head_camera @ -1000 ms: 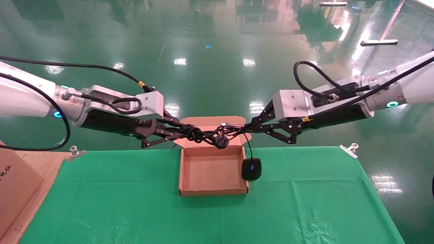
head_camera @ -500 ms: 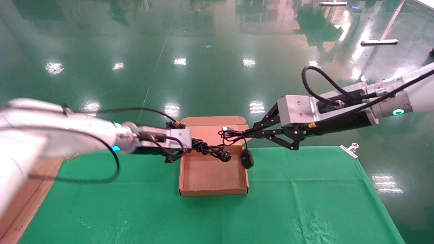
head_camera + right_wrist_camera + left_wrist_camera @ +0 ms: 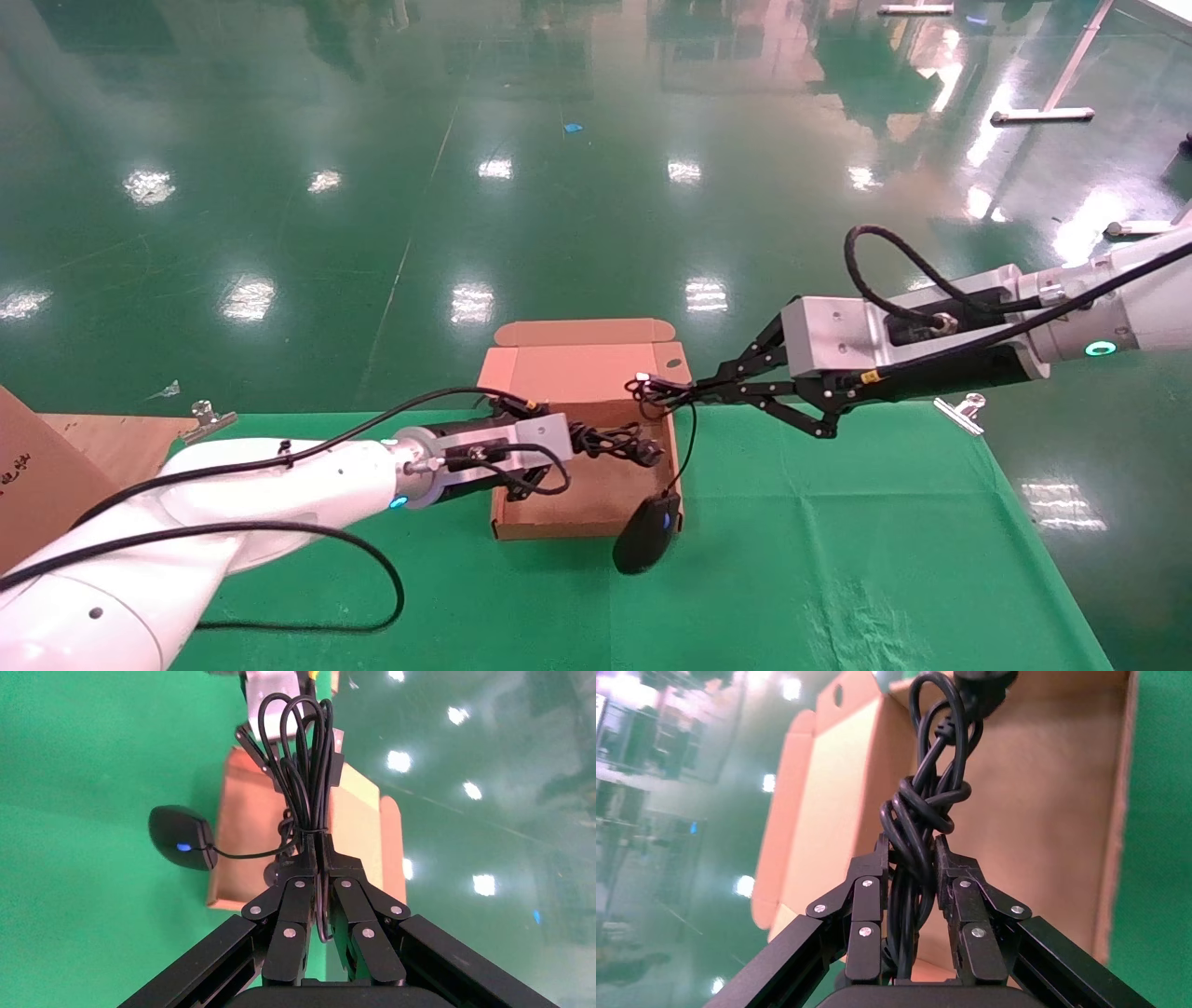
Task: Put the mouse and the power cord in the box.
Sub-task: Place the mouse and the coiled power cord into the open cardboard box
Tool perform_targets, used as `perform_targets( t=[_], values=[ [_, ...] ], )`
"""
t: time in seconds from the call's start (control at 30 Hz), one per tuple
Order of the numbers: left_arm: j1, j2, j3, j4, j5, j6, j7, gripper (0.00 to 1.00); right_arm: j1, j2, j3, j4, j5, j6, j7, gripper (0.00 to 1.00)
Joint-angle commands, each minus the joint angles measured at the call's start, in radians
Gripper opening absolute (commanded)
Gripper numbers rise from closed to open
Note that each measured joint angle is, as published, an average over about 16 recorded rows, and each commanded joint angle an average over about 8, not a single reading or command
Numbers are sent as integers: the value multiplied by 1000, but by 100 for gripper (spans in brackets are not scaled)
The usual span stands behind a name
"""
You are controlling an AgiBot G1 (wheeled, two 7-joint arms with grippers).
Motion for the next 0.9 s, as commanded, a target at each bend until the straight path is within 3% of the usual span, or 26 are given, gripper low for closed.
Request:
perform_targets(
  t=[0.03,0.1,0.6,0.9],
  values=[
    [18,-1,21,-25,-16,-11,-27,93,-4,3,-1,1,-1,16,-2,0],
    [18,-2,42,-32,-25,-20,-40,100,-8,5,-1,1,-2,35,-3,0],
    [3,-6,159,-48,-114,-52,-90,100,-34,-25,1,5,2,97,2,0],
    [-64,-38,176,11,-166,33,-45,100,-43,-100,0,11,0,170,27,0]
  ],
)
